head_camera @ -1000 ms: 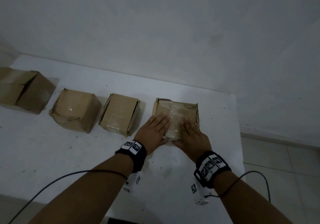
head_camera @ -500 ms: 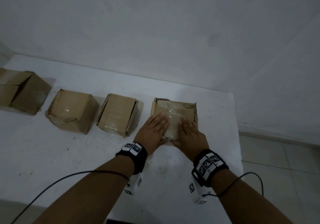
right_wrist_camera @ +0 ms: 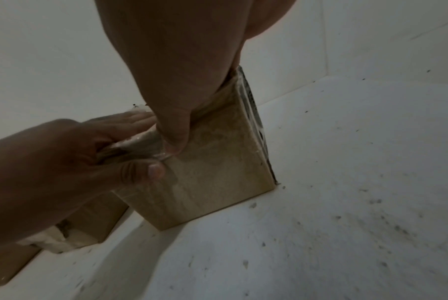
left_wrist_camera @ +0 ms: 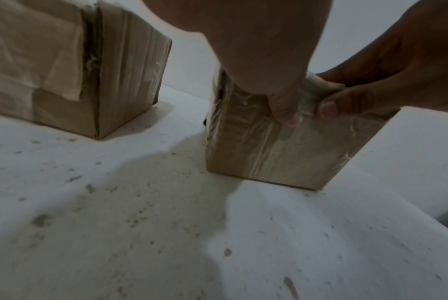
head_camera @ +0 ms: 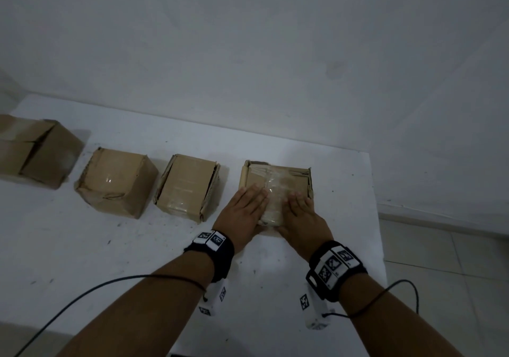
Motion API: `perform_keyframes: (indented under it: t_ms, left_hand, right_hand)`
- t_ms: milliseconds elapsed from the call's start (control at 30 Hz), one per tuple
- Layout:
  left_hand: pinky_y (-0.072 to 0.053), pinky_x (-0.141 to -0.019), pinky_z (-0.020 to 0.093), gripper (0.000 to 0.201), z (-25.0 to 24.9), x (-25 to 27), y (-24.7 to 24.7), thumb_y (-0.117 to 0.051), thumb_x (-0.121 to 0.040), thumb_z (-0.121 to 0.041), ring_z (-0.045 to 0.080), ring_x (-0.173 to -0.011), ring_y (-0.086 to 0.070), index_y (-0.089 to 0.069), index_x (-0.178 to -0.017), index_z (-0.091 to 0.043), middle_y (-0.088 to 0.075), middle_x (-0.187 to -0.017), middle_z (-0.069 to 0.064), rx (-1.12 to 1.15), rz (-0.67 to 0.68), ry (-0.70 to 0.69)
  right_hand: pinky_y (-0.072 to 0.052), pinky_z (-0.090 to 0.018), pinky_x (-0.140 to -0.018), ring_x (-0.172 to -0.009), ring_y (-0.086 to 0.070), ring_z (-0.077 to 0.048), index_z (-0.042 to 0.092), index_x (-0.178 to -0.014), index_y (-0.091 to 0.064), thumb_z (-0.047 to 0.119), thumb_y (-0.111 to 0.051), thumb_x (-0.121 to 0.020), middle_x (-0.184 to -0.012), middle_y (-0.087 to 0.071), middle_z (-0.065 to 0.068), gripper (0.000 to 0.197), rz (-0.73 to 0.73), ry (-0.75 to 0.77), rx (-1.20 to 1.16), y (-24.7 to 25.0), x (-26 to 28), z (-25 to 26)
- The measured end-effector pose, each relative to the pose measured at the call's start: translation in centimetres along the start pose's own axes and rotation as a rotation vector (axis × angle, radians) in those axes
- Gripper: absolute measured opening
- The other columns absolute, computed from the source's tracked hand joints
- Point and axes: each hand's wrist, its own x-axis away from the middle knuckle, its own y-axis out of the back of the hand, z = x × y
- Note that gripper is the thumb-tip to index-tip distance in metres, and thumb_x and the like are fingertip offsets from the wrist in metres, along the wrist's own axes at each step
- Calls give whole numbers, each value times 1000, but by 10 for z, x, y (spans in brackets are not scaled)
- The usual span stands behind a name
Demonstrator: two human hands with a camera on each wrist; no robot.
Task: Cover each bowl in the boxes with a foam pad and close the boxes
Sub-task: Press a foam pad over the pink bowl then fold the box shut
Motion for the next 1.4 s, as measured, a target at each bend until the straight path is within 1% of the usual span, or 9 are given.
perform_keyframes:
  t_ms: [100,167,367,600,800,1033,1266,1333,1400]
  left_hand:
    - [-1,-117,39,73,2,1,-2,-63,-83,-48,28,-140,-37,-45,-142,-8,-43,-149,8,-16,-70,-12]
    - [-7,-116,40,75,4,2,1,-65,-83,-46,29,-141,-35,-43,-143,-7,-41,-150,10,-14,-79,-17]
    - [1,-116,37,78,6,2,12,-37,-87,-62,27,-141,-36,-43,-143,-8,-43,-150,8,18,63,-13]
    - [-14,-113,40,64,6,3,13,-27,-87,-38,27,-137,-42,-49,-139,-8,-48,-146,8,17,37,-53]
    - [13,-118,36,85,13,4,10,-36,-92,-61,19,-148,9,-5,-154,-12,3,-161,2,34,98,-65]
    - [-4,-116,39,68,1,4,15,-25,-93,-51,26,-142,-34,-42,-143,-8,-42,-150,7,31,113,-17]
    - [6,-119,34,73,6,-3,27,-17,-95,-59,19,-150,-1,-16,-153,-14,-11,-162,3,129,86,11]
    - [3,-120,36,68,7,-8,30,-17,-98,-57,20,-150,2,-17,-153,-16,-9,-162,2,128,46,67]
    - [6,-121,40,63,10,-12,27,-14,-100,-51,21,-149,13,-8,-154,-20,1,-163,-1,106,49,103]
  right_hand:
    - [2,-36,-116,-146,-6,-32,1,-148,-13,39,-40,-98,-157,-9,-21,68,-43,42,-43,0,4,-8]
    - [2,-35,-118,-147,2,-27,5,-150,-6,42,-39,-98,-159,0,-16,71,-29,54,-40,8,6,-9]
    - [-1,-32,-117,-147,3,-22,8,-151,-9,54,-40,-94,-160,-1,-11,80,6,2,-98,13,6,-2]
    - [-5,-34,-118,-147,0,-25,7,-150,-9,41,-37,-99,-160,-1,-13,68,34,68,-45,17,9,-8]
    - [-7,-34,-118,-147,2,-23,10,-151,-7,55,-40,-93,-160,1,-9,80,61,35,-160,22,13,-8]
    - [7,-31,-111,-147,-6,-27,4,-149,-17,78,30,-60,-158,-12,-16,124,-59,54,-116,-7,3,-6]
    - [-1,-28,-115,-147,-7,-22,9,-146,-28,62,-26,-89,-158,-18,-9,78,-174,52,-240,-4,11,-15]
    - [-6,-34,-115,-146,-14,-27,5,-141,-37,57,-28,-93,-153,-29,-13,71,-306,26,-180,-5,10,-12]
    - [0,-37,-117,-147,3,-24,6,-147,-22,61,-16,-92,-158,-14,-12,78,-297,-27,-176,-11,7,-12]
